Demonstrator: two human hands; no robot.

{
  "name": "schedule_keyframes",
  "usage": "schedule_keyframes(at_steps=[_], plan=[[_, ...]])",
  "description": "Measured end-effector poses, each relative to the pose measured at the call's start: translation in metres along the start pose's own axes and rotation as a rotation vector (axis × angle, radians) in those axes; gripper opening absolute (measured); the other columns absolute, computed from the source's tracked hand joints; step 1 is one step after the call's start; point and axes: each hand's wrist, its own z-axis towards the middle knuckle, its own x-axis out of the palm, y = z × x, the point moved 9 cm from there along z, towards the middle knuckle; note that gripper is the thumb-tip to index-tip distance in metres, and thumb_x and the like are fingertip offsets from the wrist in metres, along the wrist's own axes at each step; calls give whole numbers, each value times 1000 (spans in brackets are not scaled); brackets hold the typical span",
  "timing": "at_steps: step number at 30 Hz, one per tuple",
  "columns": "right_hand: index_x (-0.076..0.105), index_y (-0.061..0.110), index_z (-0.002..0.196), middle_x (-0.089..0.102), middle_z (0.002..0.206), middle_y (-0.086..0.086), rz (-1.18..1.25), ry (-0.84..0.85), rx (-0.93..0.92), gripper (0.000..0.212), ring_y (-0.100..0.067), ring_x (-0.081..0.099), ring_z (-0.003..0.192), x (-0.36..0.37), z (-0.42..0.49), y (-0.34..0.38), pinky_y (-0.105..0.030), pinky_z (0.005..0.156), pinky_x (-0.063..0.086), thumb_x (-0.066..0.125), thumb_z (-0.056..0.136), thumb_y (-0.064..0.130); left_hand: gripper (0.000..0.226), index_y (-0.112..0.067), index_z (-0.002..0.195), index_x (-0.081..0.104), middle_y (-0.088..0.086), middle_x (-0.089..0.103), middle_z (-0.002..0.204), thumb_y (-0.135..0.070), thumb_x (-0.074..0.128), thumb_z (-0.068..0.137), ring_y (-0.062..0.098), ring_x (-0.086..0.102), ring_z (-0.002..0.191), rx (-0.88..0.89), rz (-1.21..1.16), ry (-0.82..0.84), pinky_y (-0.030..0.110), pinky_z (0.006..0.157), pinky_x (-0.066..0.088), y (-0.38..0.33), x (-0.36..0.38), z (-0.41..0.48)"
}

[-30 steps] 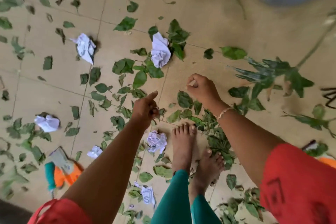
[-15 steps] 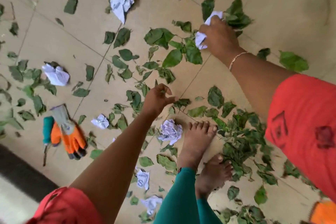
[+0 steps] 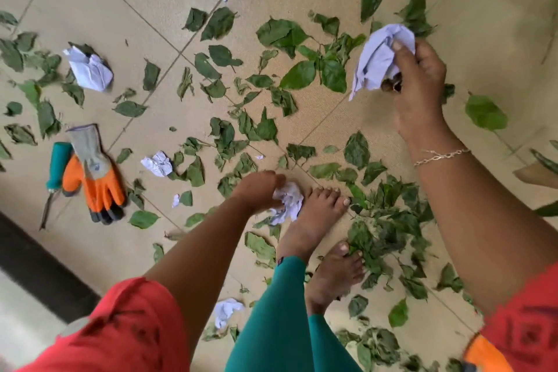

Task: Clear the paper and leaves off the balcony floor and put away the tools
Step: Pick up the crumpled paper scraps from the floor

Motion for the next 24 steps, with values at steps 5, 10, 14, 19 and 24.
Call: schedule_keyframes(at_steps=[5, 10, 14, 19, 24], plan=[[68, 25, 86, 71, 79, 12, 108, 10, 183, 7, -8, 63, 78, 5, -51, 8, -32, 73, 44, 61, 87, 22, 47, -6, 107, 56, 12, 61, 94, -32, 74, 73, 27, 57, 86, -133, -457, -211, 29, 67, 35, 12, -48, -44], [70, 24, 87, 72, 80, 13, 100, 92, 258, 28, -2, 66, 78, 16, -110, 70, -28, 71, 51, 71, 71, 47, 50, -3, 93, 55, -2, 51, 64, -39, 57, 58, 9, 44, 52, -279, -1159, -432, 27, 50, 34, 2, -112, -126], [72, 26, 83, 72, 79, 12, 96, 113, 284, 56, -3, 67, 75, 22, -148, 137, -25, 65, 53, 82, 42, 62, 20, -14, 75, 48, -10, 39, 47, -27, 49, 61, 7, 30, 40, -330, -1518, -431, 21, 44, 20, -33, -154, -191], [65, 22, 90, 71, 75, 11, 70, 139, 247, 88, -4, 66, 70, 48, -197, 256, -22, 58, 51, 79, 21, 74, 30, -18, 81, 51, 6, 35, 70, -32, 51, 55, 14, 27, 59, -280, -1705, -433, 25, 54, 20, -74, -227, -283], [73, 21, 74, 61, 78, -13, 19, 208, 250, 50, -25, 57, 69, 81, -243, 361, -37, 65, 43, 82, 42, 60, 30, -26, 80, 75, 2, 44, 60, -45, 59, 65, 15, 32, 59, -154, -1840, -495, 27, 56, 23, -103, -308, -377]])
